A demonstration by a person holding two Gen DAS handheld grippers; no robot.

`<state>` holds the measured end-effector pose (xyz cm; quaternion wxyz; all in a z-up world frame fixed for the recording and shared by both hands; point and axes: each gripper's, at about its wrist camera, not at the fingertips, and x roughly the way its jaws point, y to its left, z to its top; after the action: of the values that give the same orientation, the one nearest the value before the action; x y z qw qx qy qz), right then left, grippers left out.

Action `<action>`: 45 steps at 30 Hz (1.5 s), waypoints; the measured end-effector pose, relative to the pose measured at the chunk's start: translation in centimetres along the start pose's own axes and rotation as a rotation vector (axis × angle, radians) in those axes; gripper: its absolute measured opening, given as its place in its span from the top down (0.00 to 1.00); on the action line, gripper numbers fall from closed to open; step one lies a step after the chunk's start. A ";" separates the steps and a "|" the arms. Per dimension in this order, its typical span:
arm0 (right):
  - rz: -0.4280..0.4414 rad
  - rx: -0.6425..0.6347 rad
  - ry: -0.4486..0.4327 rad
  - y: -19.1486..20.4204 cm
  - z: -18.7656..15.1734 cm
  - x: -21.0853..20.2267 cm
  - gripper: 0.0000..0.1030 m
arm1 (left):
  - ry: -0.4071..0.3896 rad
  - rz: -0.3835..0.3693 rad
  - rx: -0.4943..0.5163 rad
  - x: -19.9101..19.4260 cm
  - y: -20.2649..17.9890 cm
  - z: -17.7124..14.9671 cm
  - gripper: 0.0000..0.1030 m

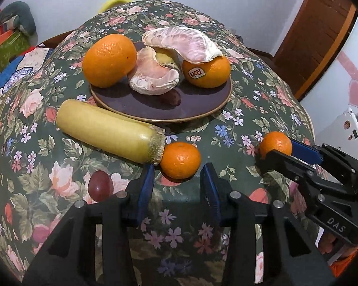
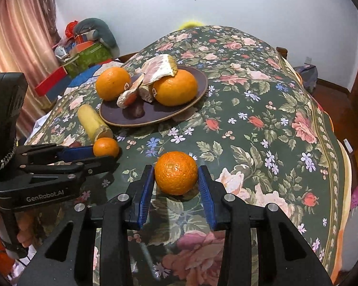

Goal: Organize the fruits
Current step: 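Place the mandarins on the plate with both tools and open them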

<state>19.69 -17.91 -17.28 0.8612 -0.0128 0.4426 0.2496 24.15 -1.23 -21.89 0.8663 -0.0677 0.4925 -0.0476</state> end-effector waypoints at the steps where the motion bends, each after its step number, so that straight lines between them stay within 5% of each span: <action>1: 0.001 0.002 -0.001 -0.1 0.0 0.0 0.67 | 0.001 0.001 -0.005 0.1 0.0 0.0 0.59; 7: -0.006 -0.003 -0.005 0.0 0.0 -0.4 0.67 | 0.004 -0.030 -0.077 0.3 0.6 0.4 0.59; 12: -0.010 -0.008 -0.009 0.2 0.1 -0.7 0.67 | -0.007 -0.057 -0.073 -0.1 0.8 0.0 0.69; 33: -0.002 -0.026 -0.058 1.3 2.6 -0.3 0.67 | -0.145 -0.002 -0.052 -5.1 2.9 1.4 0.69; 45: 0.009 -0.049 -0.089 2.1 5.2 1.1 0.66 | -0.175 0.049 -0.062 -4.2 5.4 3.9 0.69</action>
<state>23.26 -14.30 -14.53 0.8784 -0.0208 0.3974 0.2646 25.44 4.96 -17.27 0.9045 -0.0863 0.4176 -0.0048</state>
